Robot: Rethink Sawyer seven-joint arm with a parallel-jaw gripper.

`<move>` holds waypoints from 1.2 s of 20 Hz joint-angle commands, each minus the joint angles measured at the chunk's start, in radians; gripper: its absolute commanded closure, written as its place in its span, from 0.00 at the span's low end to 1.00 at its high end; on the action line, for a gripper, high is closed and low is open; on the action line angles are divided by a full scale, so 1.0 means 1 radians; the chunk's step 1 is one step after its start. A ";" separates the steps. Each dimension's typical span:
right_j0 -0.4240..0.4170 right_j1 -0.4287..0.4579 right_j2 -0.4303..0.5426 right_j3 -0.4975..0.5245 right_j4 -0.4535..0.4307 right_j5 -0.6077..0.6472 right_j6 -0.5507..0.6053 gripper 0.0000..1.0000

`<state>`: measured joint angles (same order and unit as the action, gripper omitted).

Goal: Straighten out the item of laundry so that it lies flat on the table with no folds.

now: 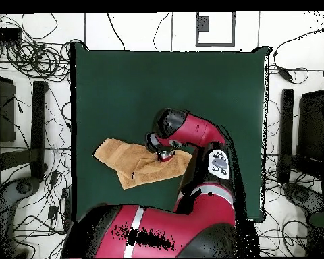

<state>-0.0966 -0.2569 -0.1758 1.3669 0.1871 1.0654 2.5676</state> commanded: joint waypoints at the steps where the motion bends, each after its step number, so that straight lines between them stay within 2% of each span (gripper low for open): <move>1: -0.041 -0.028 0.049 -0.052 0.037 0.060 0.104 1.00; 7: -0.118 -0.032 0.141 0.014 0.127 0.107 0.068 1.00; 10: -0.128 -0.022 0.146 -0.001 0.112 0.090 0.037 1.00; 18: -0.098 -0.020 0.101 -0.023 0.029 -0.071 0.019 1.00; 24: -0.112 -0.026 0.138 0.013 0.069 -0.070 0.008 1.00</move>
<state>-0.2263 -0.3106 -0.1599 1.3466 0.2520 1.0791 2.5676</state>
